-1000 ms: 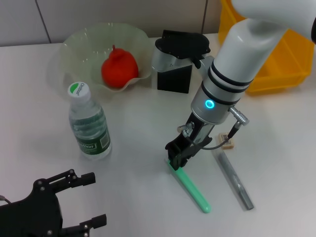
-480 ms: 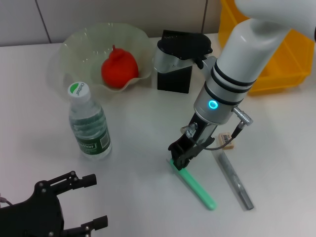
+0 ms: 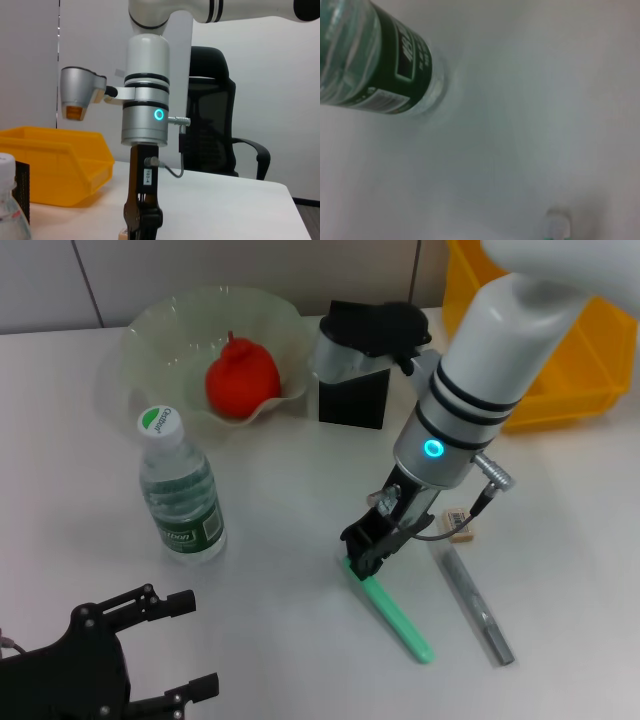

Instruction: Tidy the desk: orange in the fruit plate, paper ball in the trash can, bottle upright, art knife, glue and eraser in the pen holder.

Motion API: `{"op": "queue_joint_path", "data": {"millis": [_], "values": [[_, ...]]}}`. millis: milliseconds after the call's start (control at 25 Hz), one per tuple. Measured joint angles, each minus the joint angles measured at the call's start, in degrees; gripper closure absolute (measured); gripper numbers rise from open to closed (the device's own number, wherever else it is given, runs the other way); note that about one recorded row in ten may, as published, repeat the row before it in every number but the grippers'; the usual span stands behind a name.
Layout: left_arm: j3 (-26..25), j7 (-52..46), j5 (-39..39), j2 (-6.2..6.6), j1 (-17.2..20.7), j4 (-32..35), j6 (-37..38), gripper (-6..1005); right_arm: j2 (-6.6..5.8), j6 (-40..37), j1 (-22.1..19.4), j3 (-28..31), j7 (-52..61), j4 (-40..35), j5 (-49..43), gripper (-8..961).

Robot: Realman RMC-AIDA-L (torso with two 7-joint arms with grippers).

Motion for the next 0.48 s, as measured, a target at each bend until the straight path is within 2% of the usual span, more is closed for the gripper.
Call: {"op": "queue_joint_path", "data": {"millis": [120,160,200,360,480], "values": [[-0.12,0.00,0.00,0.00,-0.01,0.00,-0.07,215,-0.32,-2.56,-3.27,0.78,0.04,-6.67,-0.11,890],[-0.19,0.00,0.00,0.00,-0.01,0.00,-0.07,215,-0.54,-4.51,-5.35,1.99,0.23,-10.99,-0.56,888],[-0.25,0.00,0.00,0.00,-0.01,0.00,-0.08,215,-0.54,-4.51,-5.35,1.99,0.23,-10.99,-0.56,886],[-0.29,0.00,-0.01,0.00,-0.06,-0.01,-0.38,215,-0.55,-10.61,-9.81,7.93,0.30,-21.67,-5.42,878],[-0.29,-0.10,-0.06,0.00,-0.21,-0.06,-0.75,215,-0.67,-12.41,-11.49,9.65,0.29,-26.07,-6.01,871]]}}
